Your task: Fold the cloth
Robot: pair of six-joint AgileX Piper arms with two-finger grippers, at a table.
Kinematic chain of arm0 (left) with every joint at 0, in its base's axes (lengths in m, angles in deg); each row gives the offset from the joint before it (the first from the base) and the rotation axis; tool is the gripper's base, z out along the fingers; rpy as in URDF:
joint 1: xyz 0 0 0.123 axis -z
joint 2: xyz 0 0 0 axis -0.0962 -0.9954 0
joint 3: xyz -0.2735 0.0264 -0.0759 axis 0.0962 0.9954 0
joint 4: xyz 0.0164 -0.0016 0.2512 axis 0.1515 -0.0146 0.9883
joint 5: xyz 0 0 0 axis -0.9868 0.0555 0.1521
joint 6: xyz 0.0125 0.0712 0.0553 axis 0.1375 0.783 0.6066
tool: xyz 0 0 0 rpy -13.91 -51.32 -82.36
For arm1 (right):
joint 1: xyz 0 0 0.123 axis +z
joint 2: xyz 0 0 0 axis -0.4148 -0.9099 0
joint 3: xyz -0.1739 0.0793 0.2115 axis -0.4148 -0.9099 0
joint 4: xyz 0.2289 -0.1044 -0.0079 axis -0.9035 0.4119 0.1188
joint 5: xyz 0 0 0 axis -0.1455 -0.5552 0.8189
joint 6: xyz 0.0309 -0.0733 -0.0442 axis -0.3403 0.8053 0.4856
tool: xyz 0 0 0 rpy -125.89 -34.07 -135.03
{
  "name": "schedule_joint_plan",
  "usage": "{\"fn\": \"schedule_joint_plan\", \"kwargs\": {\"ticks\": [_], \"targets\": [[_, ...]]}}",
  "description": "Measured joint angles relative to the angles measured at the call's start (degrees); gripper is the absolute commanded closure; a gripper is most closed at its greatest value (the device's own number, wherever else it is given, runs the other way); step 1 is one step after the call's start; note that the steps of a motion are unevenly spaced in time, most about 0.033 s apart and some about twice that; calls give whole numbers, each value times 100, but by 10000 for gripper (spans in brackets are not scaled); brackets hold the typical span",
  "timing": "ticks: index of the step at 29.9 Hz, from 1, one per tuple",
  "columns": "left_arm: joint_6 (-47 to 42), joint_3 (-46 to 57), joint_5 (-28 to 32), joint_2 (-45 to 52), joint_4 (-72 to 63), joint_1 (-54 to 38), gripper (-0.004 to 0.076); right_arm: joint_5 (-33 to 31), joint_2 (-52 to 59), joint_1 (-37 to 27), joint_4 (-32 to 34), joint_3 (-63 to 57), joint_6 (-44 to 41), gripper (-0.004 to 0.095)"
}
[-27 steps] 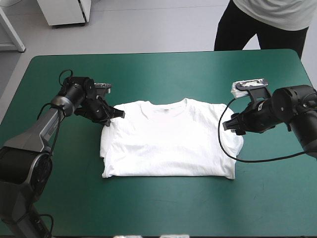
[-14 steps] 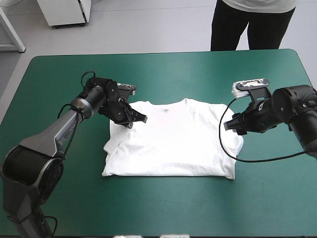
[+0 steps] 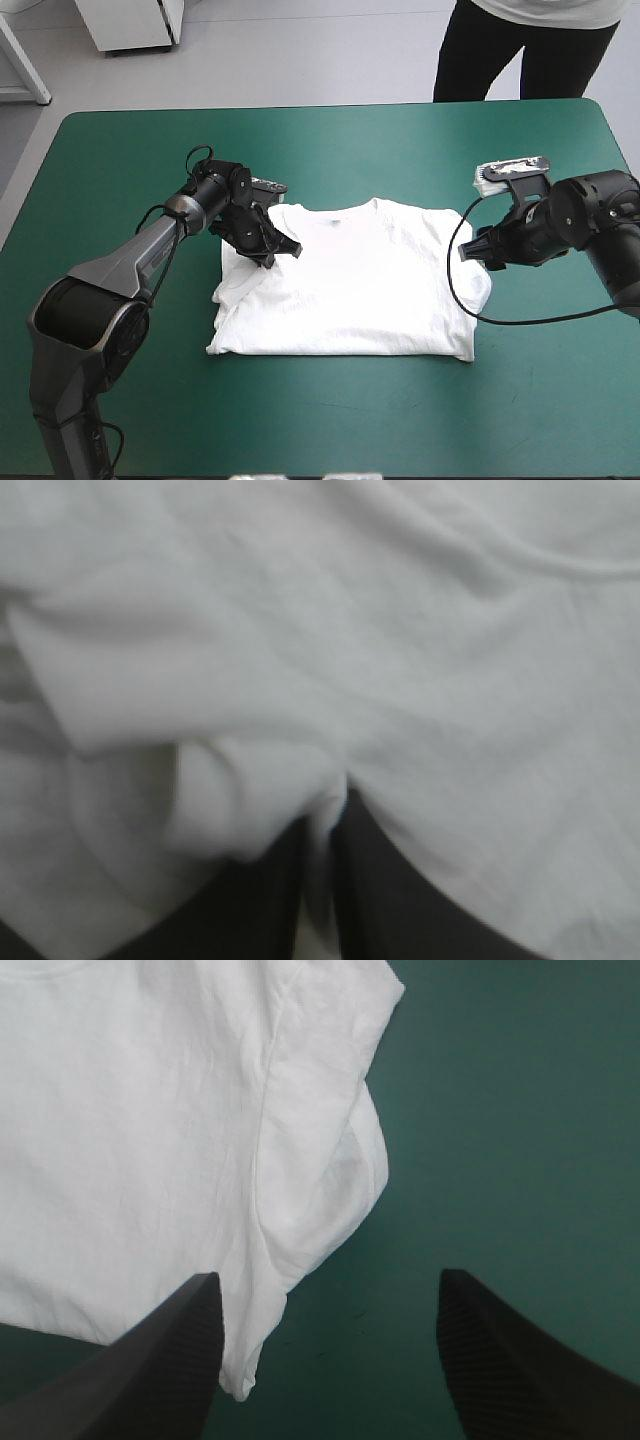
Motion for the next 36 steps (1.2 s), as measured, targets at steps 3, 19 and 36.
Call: {"fn": "schedule_joint_plan", "kwargs": {"ticks": [3, 19, 36], "targets": [[36, -148, -205, 145, -8, 0, 247, 6, -7, 0, 36, 0, -90, 325], [145, -281, -666, 2236, -620, 0, 84, 122, -1339, 0, 286, 0, -727, 320], [145, -281, -725, 3007, -699, 0, 84, 582, -2826, -370, 91, 0, -865, 410]]}}
